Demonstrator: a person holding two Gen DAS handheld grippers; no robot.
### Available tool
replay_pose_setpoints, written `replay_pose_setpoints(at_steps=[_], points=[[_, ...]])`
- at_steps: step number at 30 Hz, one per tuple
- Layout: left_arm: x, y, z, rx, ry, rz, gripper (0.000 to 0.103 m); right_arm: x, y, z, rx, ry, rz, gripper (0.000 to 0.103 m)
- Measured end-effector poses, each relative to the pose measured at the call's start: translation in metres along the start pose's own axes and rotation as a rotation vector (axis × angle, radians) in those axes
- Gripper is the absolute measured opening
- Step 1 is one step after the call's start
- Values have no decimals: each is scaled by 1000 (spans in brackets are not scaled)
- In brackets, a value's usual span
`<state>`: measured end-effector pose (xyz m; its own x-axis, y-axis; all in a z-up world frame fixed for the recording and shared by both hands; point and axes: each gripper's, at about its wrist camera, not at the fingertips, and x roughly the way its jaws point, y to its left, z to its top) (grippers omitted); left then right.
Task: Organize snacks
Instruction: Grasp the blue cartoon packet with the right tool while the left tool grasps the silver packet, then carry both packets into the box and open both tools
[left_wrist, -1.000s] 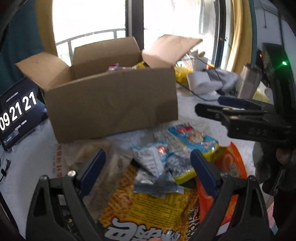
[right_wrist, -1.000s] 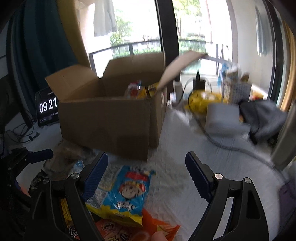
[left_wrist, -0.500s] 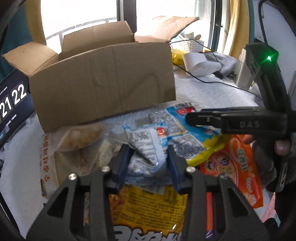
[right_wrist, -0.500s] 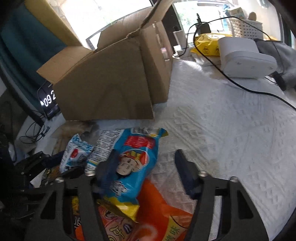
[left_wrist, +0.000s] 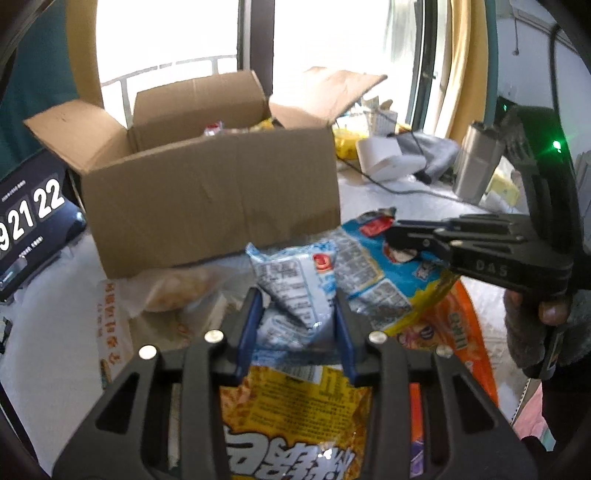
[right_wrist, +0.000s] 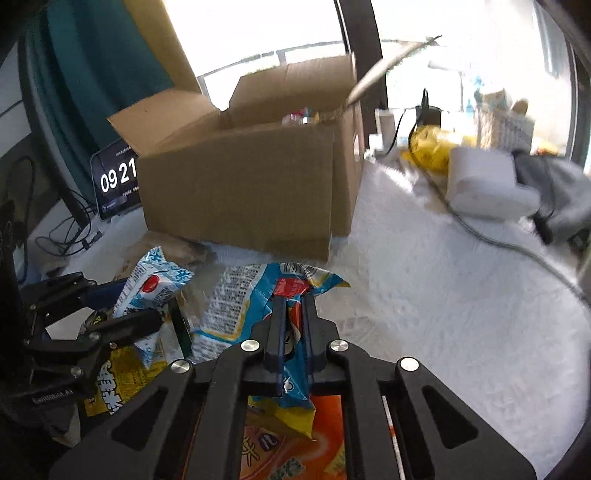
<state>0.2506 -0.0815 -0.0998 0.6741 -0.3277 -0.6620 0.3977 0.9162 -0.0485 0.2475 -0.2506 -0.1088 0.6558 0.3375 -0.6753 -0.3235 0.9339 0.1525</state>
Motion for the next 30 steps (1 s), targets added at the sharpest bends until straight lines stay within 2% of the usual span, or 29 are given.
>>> replay_pose_setpoints(at_steps=[11, 16, 30], points=[[-38, 22, 21, -22, -106, 34, 39, -48, 24, 32, -110, -126, -57, 7], [-55, 42, 32, -72, -163, 71, 39, -63, 34, 52, -131, -183, -84, 7], [-79, 91, 66, -129, -298, 157, 39, -73, 69, 115, -197, -315, -82, 7]])
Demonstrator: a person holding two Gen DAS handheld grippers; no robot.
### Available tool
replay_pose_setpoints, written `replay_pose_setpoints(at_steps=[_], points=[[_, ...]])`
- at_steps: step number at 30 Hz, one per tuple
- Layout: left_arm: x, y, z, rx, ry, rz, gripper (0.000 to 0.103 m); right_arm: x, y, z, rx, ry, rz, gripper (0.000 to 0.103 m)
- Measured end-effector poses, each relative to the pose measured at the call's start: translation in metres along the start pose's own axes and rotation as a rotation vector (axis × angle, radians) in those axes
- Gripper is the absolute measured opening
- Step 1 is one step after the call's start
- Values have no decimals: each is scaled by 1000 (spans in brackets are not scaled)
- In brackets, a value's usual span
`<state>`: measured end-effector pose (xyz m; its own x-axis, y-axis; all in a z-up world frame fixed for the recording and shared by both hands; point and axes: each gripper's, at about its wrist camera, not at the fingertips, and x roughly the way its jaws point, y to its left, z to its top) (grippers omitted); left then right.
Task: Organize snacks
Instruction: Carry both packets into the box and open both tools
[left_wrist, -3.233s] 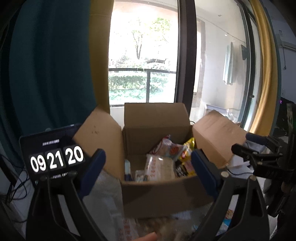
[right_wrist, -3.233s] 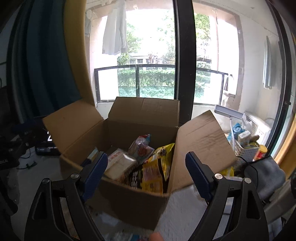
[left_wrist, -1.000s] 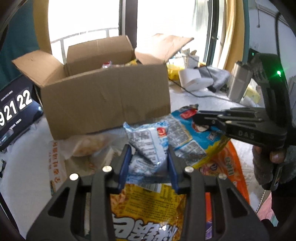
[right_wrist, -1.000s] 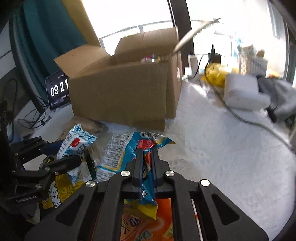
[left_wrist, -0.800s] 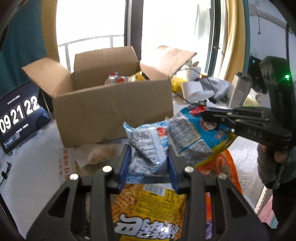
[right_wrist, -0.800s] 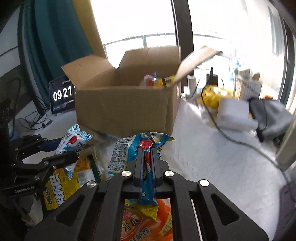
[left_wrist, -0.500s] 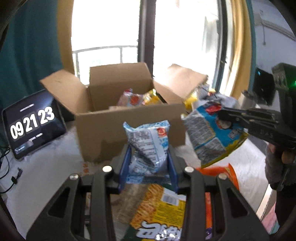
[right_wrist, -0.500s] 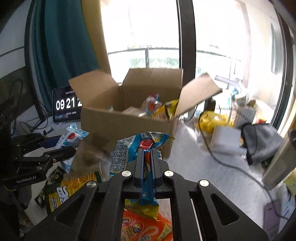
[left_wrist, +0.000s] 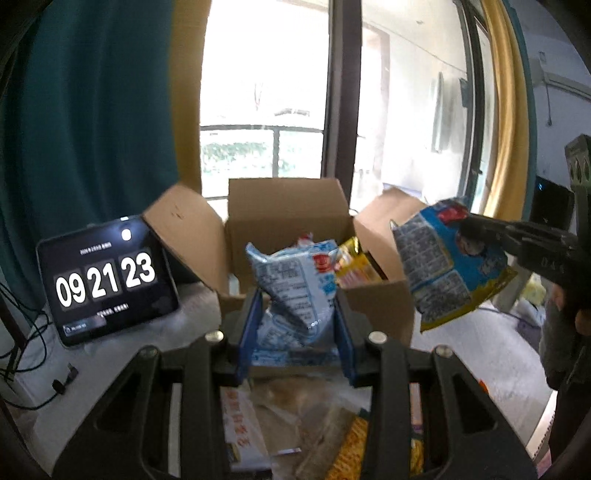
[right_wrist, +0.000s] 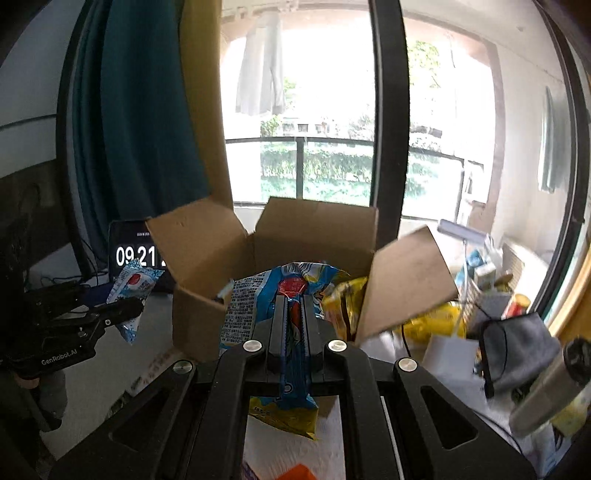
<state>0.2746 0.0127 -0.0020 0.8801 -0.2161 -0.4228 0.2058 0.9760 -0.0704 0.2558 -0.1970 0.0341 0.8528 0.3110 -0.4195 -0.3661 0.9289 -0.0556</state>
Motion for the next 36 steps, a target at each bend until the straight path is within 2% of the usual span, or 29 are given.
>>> replay_pose_setpoints(at_steps=[10, 17, 21, 26, 32, 35, 36], points=[[36, 32, 39, -56, -56, 75, 39, 38, -1, 29, -12, -32, 8, 7], [79, 50, 66, -67, -45, 116, 39, 75, -7, 45, -8, -47, -13, 7], [111, 51, 75, -25, -7, 143, 39, 98, -18, 50, 52, -24, -10, 7], [139, 56, 81, -27, 16, 146, 39, 129, -31, 57, 89, -16, -55, 7], [172, 54, 84, -29, 73, 152, 40, 166, -34, 54, 76, 9, -106, 7], [188, 50, 83, -37, 107, 183, 41, 182, -38, 52, 75, 27, -124, 7], [193, 50, 82, -44, 117, 192, 44, 188, -40, 51, 82, 36, -125, 7]])
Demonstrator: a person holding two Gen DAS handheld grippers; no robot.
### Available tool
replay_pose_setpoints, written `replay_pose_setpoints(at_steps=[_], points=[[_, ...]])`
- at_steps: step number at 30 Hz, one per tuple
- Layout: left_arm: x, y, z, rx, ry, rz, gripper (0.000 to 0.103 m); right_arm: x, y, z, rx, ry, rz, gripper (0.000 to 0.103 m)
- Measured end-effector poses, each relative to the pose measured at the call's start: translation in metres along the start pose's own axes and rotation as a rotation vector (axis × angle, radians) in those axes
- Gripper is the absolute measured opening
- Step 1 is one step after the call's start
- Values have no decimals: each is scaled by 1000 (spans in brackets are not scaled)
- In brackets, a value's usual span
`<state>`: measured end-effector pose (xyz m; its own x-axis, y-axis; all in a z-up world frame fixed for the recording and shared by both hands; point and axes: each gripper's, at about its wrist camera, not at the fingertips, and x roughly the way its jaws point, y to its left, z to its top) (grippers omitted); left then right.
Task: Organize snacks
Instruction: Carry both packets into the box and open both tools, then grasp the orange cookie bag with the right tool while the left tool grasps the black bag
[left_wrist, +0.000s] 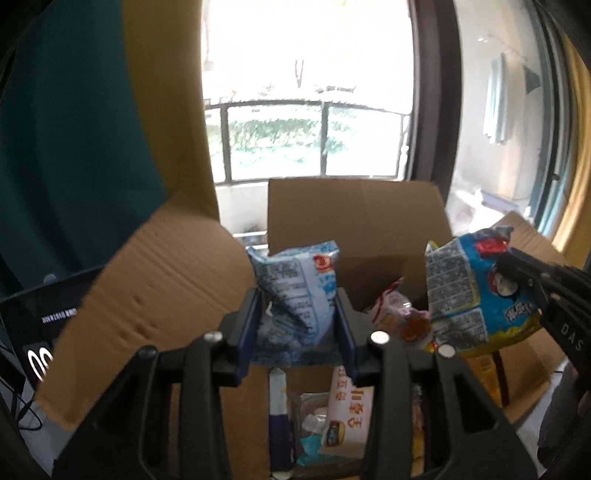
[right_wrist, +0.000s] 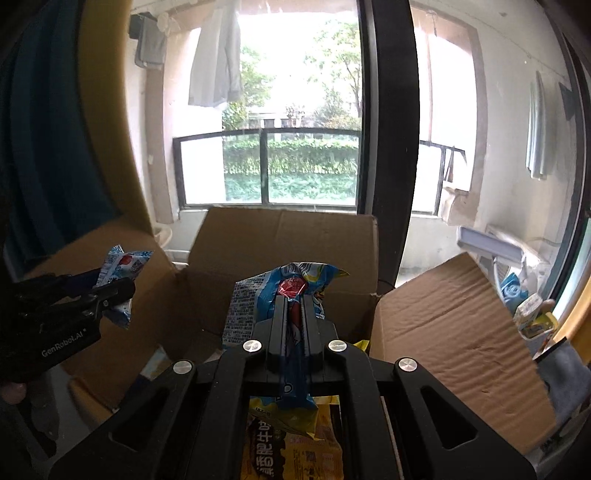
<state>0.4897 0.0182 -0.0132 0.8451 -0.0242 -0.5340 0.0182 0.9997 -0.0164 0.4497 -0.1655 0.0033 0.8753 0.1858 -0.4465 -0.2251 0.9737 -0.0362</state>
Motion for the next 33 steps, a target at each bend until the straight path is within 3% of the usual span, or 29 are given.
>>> replay_pose_setpoints(at_steps=[2, 5, 7, 10, 11, 21, 33], points=[[5, 0, 0, -19, 8, 9, 47, 7, -1, -1, 6, 13, -3, 7], [7, 3, -1, -37, 10, 12, 65, 14, -1, -3, 5, 26, -15, 8], [3, 4, 0, -41, 3, 6, 67, 19, -1, -4, 8, 46, -11, 12], [-4, 5, 0, -41, -12, 19, 71, 18, -1, -4, 19, 56, -9, 48], [-6, 6, 0, -42, -15, 22, 73, 14, 0, -4, 21, 51, -7, 53], [-63, 11, -12, -44, -62, 4, 77, -31, 7, -8, -2, 25, -1, 53], [-162, 10, -94, 1, -40, -79, 77, -149, -5, -56, -22, -19, 2, 54]])
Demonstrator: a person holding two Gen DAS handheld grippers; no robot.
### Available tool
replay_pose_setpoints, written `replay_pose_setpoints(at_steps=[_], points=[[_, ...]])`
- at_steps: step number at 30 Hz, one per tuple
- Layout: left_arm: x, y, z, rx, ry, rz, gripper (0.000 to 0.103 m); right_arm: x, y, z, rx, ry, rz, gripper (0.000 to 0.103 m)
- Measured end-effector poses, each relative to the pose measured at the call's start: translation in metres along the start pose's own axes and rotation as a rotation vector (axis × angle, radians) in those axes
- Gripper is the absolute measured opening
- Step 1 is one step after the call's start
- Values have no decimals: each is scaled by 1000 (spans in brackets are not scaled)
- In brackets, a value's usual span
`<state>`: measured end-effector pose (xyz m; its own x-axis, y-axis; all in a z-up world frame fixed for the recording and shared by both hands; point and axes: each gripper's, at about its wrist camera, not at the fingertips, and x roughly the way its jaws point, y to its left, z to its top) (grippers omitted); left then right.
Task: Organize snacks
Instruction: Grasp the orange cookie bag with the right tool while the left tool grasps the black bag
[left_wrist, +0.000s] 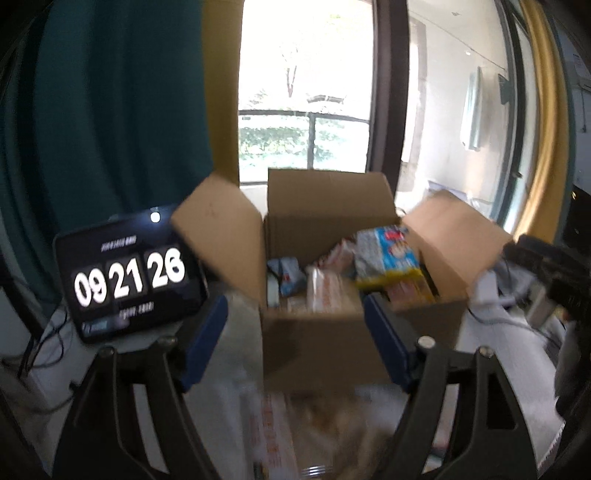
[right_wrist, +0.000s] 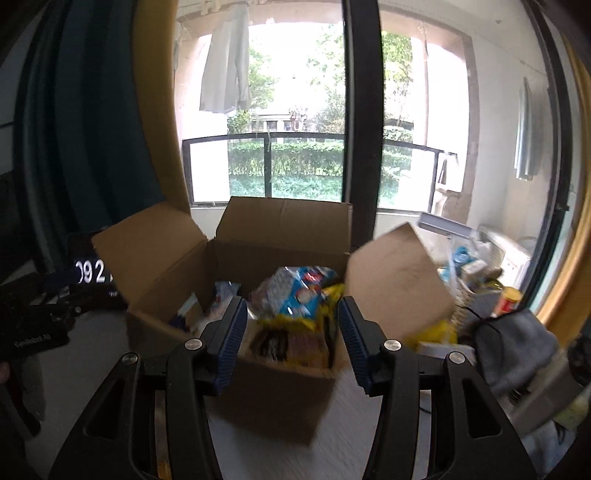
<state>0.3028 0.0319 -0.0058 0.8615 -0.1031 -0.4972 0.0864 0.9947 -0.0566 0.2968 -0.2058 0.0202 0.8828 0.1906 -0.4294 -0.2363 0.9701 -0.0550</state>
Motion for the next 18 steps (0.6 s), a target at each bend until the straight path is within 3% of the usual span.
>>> replay_pose_setpoints(at_steps=[6, 10, 18], points=[[-40, 2, -51, -4, 21, 20, 77, -52, -16, -45, 27, 26, -20, 61], [-54, 9, -85, -70, 67, 0, 78, -78, -22, -85, 70, 73, -20, 64], [-46, 23, -143, -111, 204, 14, 77, -90, -34, -155, 194, 219, -22, 68]])
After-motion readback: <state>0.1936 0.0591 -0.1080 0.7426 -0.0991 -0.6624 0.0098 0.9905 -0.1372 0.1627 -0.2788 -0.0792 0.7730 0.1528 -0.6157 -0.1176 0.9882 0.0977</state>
